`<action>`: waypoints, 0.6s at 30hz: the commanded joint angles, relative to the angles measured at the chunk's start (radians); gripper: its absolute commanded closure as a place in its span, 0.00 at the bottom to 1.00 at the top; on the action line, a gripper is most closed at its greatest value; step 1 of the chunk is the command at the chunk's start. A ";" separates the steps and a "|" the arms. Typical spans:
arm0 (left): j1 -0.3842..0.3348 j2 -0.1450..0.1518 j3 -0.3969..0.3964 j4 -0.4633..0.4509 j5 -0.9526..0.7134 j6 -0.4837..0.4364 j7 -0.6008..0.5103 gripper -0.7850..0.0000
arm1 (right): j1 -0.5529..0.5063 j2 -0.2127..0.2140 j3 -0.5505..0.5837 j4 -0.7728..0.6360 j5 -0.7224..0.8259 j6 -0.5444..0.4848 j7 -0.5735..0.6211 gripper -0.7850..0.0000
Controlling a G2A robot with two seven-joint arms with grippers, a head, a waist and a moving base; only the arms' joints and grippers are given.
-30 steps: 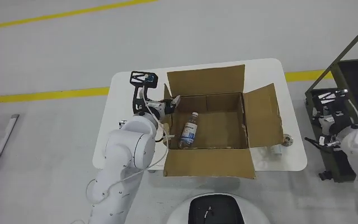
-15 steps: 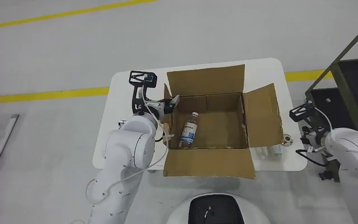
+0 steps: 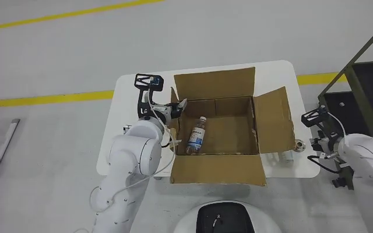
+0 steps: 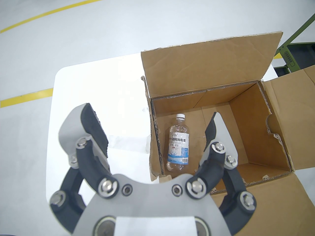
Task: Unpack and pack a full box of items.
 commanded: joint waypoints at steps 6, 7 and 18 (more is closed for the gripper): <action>0.000 0.000 0.000 0.000 0.000 0.000 0.000 0.00 | -0.022 0.003 -0.006 0.031 0.074 0.060 -0.024 0.00; 0.000 0.000 0.000 0.000 0.000 0.000 0.000 0.00 | -0.021 0.003 -0.009 0.039 0.088 0.065 -0.027 0.00; 0.000 0.000 0.000 0.000 0.000 0.000 0.000 0.00 | 0.011 0.007 -0.108 0.114 0.109 0.099 -0.067 0.51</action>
